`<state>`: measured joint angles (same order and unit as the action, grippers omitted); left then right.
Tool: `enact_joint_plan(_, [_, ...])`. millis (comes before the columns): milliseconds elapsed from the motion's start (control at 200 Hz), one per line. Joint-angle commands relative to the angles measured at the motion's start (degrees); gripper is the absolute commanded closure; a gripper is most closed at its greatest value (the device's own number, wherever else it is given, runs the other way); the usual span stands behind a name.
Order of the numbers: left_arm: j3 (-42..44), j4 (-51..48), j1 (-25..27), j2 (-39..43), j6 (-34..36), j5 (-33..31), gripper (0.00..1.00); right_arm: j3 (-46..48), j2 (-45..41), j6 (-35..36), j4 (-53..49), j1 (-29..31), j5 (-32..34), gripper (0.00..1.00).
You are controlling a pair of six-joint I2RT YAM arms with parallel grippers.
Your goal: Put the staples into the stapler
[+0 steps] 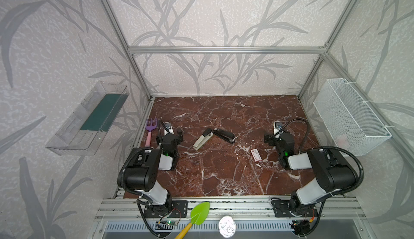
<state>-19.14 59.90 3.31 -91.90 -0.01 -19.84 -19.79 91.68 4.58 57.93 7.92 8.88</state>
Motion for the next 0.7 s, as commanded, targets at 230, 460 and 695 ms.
enact_joint_plan(230, [-1.7,-2.8,-1.2,1.4,-2.1,0.4,0.01,-1.1,-0.5,0.3,-0.1,0.1,-0.5,0.01])
enact_joint_plan(460, [-9.7,-23.9,-1.2,9.4,-2.9,-2.7,0.01,-3.0,-11.7,1.4,-12.1,0.8,-0.6,0.01])
enact_joint_plan(695, [-15.2,-38.8,-2.4,18.4,-18.9,-2.6,0.01,-8.4,-23.7,-12.7,-28.8,1.0,1.3,0.01])
